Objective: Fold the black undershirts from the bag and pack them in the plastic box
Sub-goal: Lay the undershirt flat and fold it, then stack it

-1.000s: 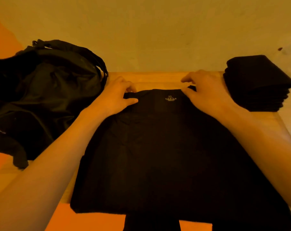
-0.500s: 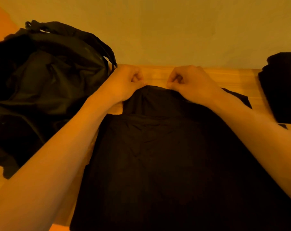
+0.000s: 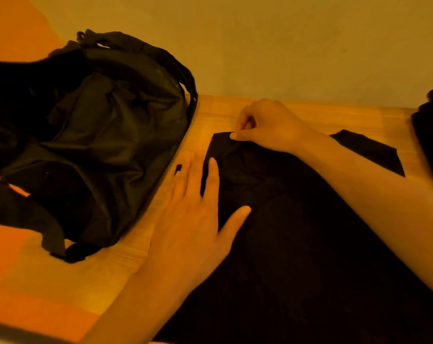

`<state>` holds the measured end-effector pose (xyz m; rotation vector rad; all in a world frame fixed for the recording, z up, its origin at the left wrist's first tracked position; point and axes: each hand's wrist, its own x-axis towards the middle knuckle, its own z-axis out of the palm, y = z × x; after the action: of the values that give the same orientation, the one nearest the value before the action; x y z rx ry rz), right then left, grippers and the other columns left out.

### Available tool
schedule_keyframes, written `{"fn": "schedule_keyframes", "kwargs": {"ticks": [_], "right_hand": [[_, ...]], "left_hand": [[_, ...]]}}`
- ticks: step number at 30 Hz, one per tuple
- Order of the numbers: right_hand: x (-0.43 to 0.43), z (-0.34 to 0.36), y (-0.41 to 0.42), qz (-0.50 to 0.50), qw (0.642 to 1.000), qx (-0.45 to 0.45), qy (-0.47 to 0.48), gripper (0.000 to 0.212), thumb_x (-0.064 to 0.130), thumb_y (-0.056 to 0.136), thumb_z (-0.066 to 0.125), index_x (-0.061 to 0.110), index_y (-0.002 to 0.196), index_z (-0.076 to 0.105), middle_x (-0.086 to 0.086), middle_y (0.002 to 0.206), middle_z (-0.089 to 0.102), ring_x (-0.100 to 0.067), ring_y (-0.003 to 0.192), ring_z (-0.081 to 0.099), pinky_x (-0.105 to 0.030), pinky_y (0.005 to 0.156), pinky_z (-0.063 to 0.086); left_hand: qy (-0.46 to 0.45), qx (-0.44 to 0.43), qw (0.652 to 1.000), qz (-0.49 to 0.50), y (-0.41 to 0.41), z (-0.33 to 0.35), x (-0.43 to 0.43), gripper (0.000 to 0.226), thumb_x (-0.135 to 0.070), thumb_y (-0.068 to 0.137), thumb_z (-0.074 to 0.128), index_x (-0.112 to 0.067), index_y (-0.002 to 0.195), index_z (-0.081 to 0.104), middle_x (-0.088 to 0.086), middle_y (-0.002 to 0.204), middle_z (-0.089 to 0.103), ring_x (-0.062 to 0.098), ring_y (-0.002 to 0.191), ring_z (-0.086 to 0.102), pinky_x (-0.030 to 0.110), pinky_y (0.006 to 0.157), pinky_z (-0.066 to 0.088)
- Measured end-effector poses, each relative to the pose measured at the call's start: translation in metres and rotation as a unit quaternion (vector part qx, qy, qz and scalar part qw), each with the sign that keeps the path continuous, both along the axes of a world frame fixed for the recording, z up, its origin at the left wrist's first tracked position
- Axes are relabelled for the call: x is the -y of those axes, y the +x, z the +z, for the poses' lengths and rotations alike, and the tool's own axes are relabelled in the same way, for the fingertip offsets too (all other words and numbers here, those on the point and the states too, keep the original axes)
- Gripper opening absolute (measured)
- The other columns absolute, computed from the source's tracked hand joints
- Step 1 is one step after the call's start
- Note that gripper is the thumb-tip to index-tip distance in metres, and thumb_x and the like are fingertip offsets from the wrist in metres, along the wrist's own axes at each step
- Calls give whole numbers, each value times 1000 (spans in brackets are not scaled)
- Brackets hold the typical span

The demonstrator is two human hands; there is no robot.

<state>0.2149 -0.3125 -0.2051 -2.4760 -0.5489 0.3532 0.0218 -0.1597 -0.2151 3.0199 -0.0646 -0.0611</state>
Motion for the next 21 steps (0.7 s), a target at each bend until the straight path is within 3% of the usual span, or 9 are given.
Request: {"fn": "schedule_keyframes", "kwargs": {"ticks": [2, 5, 8, 11, 17, 21], "right_hand": [[-1, -3, 3, -9, 1000, 7, 8, 14, 34, 89, 75, 20, 89, 71, 14, 76, 58, -3, 73, 55, -14, 58, 38], [-2, -7, 5, -31, 998, 16, 48, 11, 27, 91, 74, 17, 88, 70, 14, 75, 58, 1, 66, 51, -7, 54, 36], [-4, -8, 10, -57, 994, 18, 94, 11, 25, 91, 74, 14, 89, 71, 9, 79, 62, -1, 69, 53, -18, 63, 40], [-8, -10, 15, -56, 995, 31, 81, 12, 26, 93, 71, 14, 93, 71, 6, 84, 63, -5, 75, 55, -16, 62, 41], [-16, -19, 16, -47, 993, 67, 85, 11, 28, 95, 69, 18, 93, 66, 10, 82, 59, -10, 81, 58, -16, 62, 41], [-14, -17, 16, -40, 991, 75, 99, 13, 28, 95, 68, 15, 97, 66, 4, 87, 64, -10, 81, 59, -14, 62, 42]], "left_hand": [[0, -20, 1000, -12, -13, -11, 3, 93, -80, 92, 5, -21, 162, -6, 13, 168, -16, 27, 155, -18, 46, 127, 4], [-3, -15, 1000, -18, -21, -17, 3, 90, -87, 88, 2, -35, 160, -12, 16, 167, -18, 28, 154, -22, 48, 127, 2], [5, -16, 999, -27, -23, -16, 3, 89, -92, 83, 1, -46, 157, -16, 20, 165, -23, 31, 151, -28, 48, 126, -3], [0, -15, 1000, -22, -25, -16, 3, 89, -95, 80, 2, -50, 154, -20, 20, 163, -26, 32, 150, -30, 48, 125, -5], [-43, -15, 999, -9, -28, -7, -5, 88, -93, 81, 2, -50, 155, -15, 8, 165, -29, 27, 150, -32, 44, 123, -9], [-48, 35, 998, -3, -31, 8, -4, 84, -80, 94, 20, -29, 160, 23, 10, 170, 3, 29, 157, -2, 45, 126, 10]]}}
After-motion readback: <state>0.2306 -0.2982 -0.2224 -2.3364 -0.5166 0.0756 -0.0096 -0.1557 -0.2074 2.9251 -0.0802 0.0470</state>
